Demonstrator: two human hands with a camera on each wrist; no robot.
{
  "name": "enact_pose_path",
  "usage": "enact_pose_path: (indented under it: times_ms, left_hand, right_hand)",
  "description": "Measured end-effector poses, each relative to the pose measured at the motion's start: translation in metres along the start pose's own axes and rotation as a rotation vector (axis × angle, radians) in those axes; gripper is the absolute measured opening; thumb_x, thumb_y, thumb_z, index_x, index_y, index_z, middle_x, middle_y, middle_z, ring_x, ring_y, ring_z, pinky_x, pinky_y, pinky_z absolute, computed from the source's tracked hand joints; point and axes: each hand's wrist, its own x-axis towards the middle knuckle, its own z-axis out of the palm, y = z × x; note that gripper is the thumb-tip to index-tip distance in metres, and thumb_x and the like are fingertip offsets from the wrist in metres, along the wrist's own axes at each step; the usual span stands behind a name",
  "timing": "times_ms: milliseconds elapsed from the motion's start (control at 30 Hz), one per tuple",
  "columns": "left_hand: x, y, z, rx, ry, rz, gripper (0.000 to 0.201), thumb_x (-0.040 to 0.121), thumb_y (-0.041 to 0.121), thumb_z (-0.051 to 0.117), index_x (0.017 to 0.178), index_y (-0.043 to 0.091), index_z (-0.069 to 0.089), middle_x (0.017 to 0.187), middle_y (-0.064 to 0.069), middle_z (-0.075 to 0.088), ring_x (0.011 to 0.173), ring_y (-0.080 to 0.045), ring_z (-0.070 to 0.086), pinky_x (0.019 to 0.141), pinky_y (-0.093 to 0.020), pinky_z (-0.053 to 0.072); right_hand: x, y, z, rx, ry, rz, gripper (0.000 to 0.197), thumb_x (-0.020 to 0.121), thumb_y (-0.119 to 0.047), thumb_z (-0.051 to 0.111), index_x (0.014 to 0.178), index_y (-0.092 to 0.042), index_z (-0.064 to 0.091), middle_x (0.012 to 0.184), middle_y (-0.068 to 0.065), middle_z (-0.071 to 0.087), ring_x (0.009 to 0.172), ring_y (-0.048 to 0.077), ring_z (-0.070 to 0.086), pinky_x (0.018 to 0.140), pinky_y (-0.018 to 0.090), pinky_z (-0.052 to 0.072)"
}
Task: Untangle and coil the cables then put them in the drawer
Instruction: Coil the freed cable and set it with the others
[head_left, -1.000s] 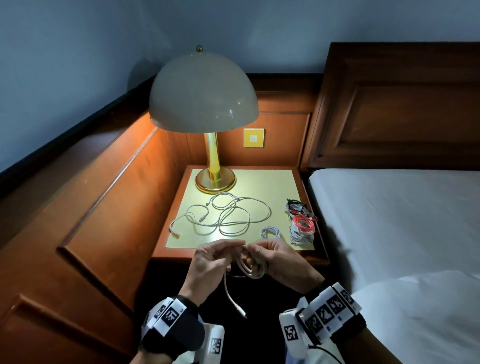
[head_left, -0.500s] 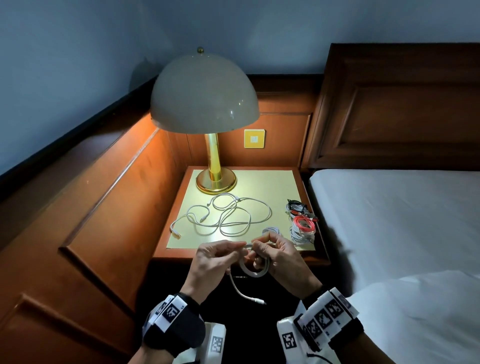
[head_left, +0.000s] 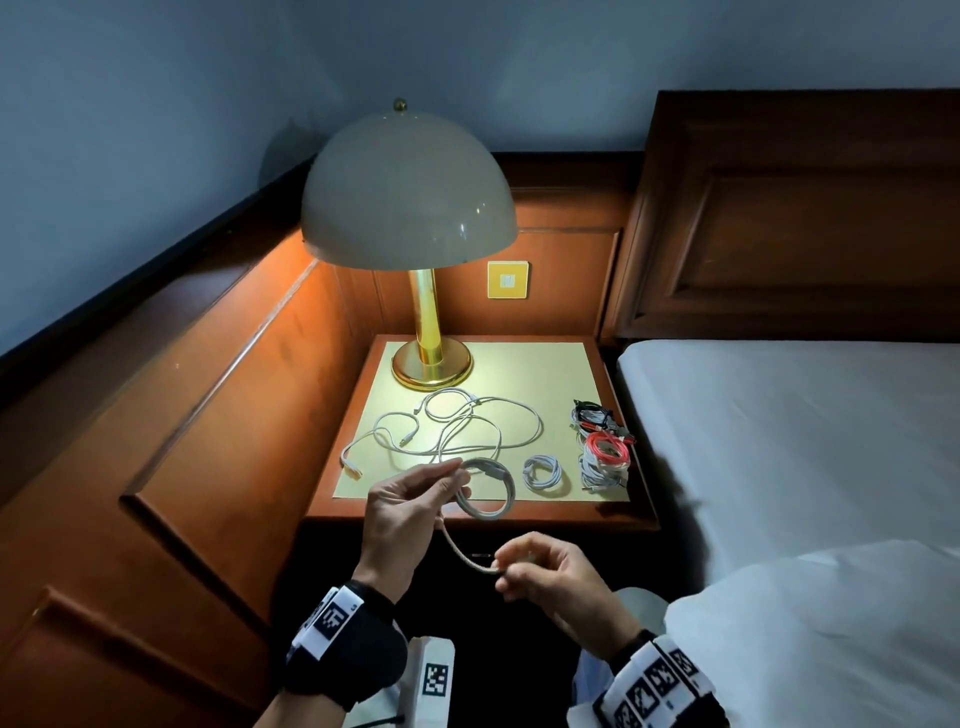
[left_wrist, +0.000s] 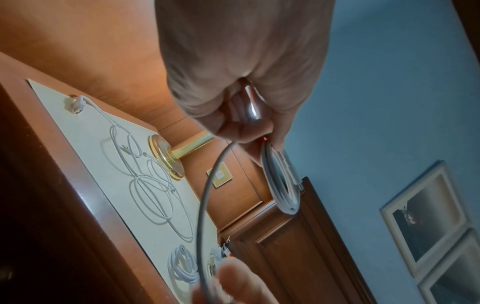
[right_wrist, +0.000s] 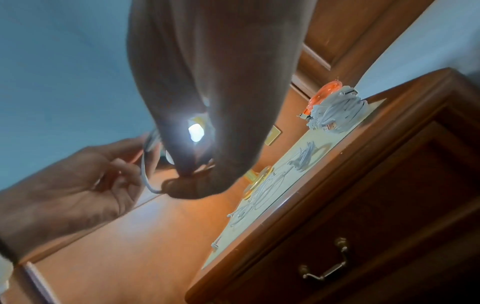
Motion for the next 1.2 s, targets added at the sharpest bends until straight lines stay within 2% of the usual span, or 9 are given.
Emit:
enact_pose_path:
  times_ms: [67,200,267,400,700,800,933,1067,1200]
  left_hand:
    - [0.0,-0.003,-0.005,0.025,0.008,-0.019,0.021,0.082,0.001,0.077,0.104,-0.002,0.076,0.088,-0.021,0.076,0.068,-0.013,0.071,0.051,-0.013,0.046]
    - [-0.005,-0.012,-0.008,0.047,0.021,-0.069,0.018,0.081,0.007,0.079,0.099,0.005,0.079,0.082,-0.017,0.076,0.066,-0.011,0.065,0.05,-0.015,0.044]
    - [-0.007,-0.017,-0.006,0.033,0.028,-0.084,0.017,0.081,0.008,0.08,0.098,0.006,0.08,0.083,-0.02,0.076,0.067,-0.014,0.063,0.05,-0.015,0.043]
    - [-0.009,-0.018,-0.003,0.007,0.03,-0.094,0.017,0.082,0.007,0.079,0.098,0.004,0.079,0.082,-0.02,0.075,0.066,-0.013,0.062,0.05,-0.015,0.042]
    - [-0.009,-0.021,-0.001,-0.005,0.007,-0.1,0.017,0.081,0.002,0.079,0.098,0.0,0.078,0.085,-0.019,0.076,0.065,-0.013,0.067,0.055,-0.016,0.049]
    - [-0.011,-0.023,0.002,-0.045,0.001,-0.111,0.018,0.082,-0.002,0.076,0.099,-0.006,0.075,0.088,-0.022,0.075,0.067,-0.014,0.07,0.057,-0.015,0.051]
    - [-0.014,-0.027,0.003,-0.017,0.005,-0.103,0.013,0.083,-0.001,0.076,0.096,-0.002,0.077,0.081,-0.016,0.075,0.061,-0.009,0.067,0.052,-0.011,0.046]
    - [-0.014,-0.032,0.001,0.001,0.02,-0.098,0.012,0.083,0.0,0.076,0.095,0.0,0.078,0.079,-0.012,0.075,0.057,-0.005,0.063,0.051,-0.011,0.045]
    - [-0.013,-0.035,-0.001,0.087,0.029,-0.074,0.011,0.082,0.004,0.079,0.093,0.005,0.079,0.081,-0.012,0.077,0.061,-0.009,0.066,0.054,-0.013,0.047]
  right_hand:
    - [0.001,-0.009,0.002,0.202,0.088,-0.028,0.015,0.082,0.009,0.07,0.095,0.005,0.064,0.094,0.025,0.067,0.071,0.021,0.068,0.066,0.027,0.058]
    - [0.005,-0.021,0.001,0.423,0.209,-0.074,0.039,0.081,0.001,0.072,0.116,0.001,0.054,0.094,0.022,0.069,0.065,0.018,0.061,0.059,0.025,0.056]
    - [0.008,-0.024,0.005,0.311,0.233,-0.113,0.04,0.08,-0.003,0.076,0.115,0.002,0.057,0.087,0.019,0.065,0.063,0.018,0.057,0.058,0.025,0.053]
    - [0.009,-0.026,0.011,0.142,0.207,-0.135,0.013,0.088,0.0,0.069,0.1,0.004,0.07,0.074,0.018,0.058,0.056,0.019,0.05,0.055,0.026,0.047]
    - [0.009,-0.031,0.012,0.189,0.086,-0.069,0.022,0.087,-0.001,0.061,0.103,0.012,0.067,0.09,0.023,0.064,0.062,0.02,0.052,0.061,0.028,0.047]
    - [0.008,-0.033,0.014,0.091,0.056,-0.11,0.04,0.079,-0.013,0.078,0.111,-0.002,0.057,0.088,0.016,0.066,0.068,0.02,0.056,0.068,0.03,0.05]
    - [0.004,-0.03,0.021,-0.254,0.173,-0.285,0.037,0.087,-0.003,0.075,0.106,-0.015,0.046,0.077,0.005,0.068,0.065,0.016,0.059,0.066,0.028,0.05]
    - [0.001,-0.029,0.024,-0.334,0.18,-0.409,0.013,0.091,-0.006,0.072,0.095,-0.009,0.06,0.068,0.006,0.06,0.059,0.013,0.052,0.057,0.027,0.043]
    - [0.003,-0.029,0.022,-0.483,0.237,-0.428,0.012,0.088,-0.012,0.076,0.091,-0.021,0.07,0.085,0.003,0.068,0.072,0.014,0.062,0.061,0.027,0.048]
